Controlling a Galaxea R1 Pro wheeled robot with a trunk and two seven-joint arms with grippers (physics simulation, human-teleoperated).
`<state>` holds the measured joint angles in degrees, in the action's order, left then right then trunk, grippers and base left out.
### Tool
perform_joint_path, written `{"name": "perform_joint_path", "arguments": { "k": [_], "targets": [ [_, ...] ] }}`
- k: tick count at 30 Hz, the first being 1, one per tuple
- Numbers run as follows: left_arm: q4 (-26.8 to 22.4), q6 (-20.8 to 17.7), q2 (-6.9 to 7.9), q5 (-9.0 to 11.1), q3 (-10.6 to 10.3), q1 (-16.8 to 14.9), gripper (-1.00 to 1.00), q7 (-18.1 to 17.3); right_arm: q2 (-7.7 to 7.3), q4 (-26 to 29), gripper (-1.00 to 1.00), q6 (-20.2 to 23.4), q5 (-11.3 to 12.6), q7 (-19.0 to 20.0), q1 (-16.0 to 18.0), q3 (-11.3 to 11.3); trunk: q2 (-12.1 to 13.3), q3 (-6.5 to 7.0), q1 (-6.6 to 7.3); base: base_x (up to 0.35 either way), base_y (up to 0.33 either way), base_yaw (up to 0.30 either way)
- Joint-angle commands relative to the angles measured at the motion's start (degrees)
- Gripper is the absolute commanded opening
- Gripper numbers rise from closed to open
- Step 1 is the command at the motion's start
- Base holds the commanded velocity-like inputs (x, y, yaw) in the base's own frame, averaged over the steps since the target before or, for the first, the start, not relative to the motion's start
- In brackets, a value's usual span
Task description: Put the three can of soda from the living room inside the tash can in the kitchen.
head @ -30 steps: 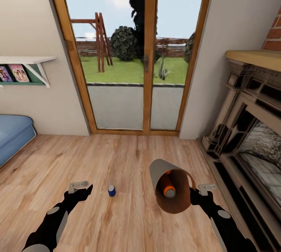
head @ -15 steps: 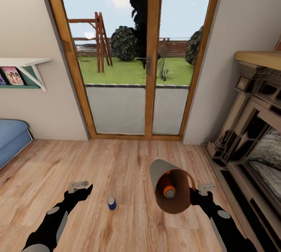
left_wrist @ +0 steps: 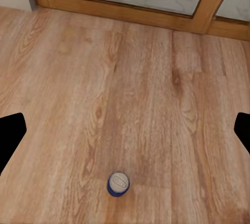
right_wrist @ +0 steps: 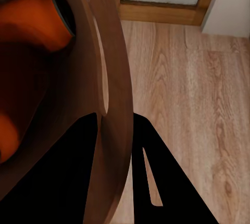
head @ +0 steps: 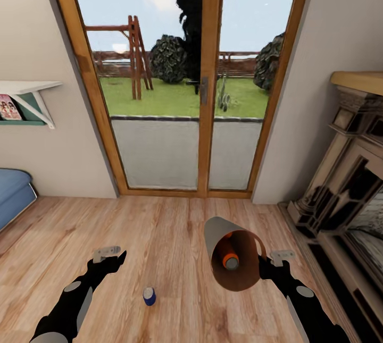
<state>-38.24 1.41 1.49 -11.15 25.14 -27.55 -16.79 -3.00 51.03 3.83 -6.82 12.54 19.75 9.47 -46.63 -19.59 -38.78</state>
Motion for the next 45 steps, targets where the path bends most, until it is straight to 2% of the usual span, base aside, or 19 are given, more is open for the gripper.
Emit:
{"name": "perform_joint_path", "arguments": {
  "k": [1,14,19,23,28,31,33,39,45],
  "targets": [
    [0.01,0.04,0.0,0.01,0.0,0.01,1.0,0.0,0.01,0.12,-1.0,0.03,0.49,0.38,0.03,0.02,-0.01,0.01,0.0,0.283,0.0,0.0],
    [0.06,-0.22,0.0,-0.07,0.0,0.03,1.0,0.09,-0.01,0.12,-1.0,0.04,0.46,0.37,0.05,0.04,-0.01,0.01,0.0,0.117,0.0,0.0],
    [0.06,-0.88,0.28,-0.29,-0.11,-0.02,1.0,-0.23,-0.53,0.18,-1.0,0.04,0.47,0.38,0.09,0.43,-0.01,0.01,0.0,0.009,0.0,0.0],
    [0.21,-2.43,1.47,-0.46,-0.19,-0.01,1.0,-0.49,-1.23,0.2,-1.0,0.04,0.45,0.38,0.1,0.7,-0.01,0.01,0.0,0.003,0.0,0.0],
    [0.74,-3.35,3.29,-0.53,-0.25,-0.04,1.0,-0.62,-3.56,0.15,-1.0,0.04,0.57,0.38,0.11,0.83,-0.01,0.01,0.0,0.0,0.0,0.0],
    [0.85,-3.42,4.21,-0.33,-0.24,-0.02,1.0,-0.68,-4.32,0.13,-1.0,0.04,0.6,0.38,0.1,2.13,-0.01,0.01,0.0,0.0,0.0,0.0],
    [0.87,-3.0,4.41,0.04,-0.18,0.02,1.0,-0.69,-4.22,0.12,-1.0,0.04,0.59,0.36,0.09,2.75,-0.01,0.01,0.0,0.0,0.0,0.0],
    [0.88,-2.72,4.4,0.19,-0.09,0.04,1.0,-0.7,-3.92,-0.7,-1.0,0.04,0.54,0.35,0.06,2.75,-0.01,0.01,0.0,0.093,0.004,0.0],
    [5.02,-2.62,4.39,0.41,-0.01,0.01,1.0,-0.53,-3.86,-1.47,-1.0,0.04,0.5,0.31,0.04,2.57,-0.01,0.01,0.0,0.274,0.059,0.0]
  ]
}}
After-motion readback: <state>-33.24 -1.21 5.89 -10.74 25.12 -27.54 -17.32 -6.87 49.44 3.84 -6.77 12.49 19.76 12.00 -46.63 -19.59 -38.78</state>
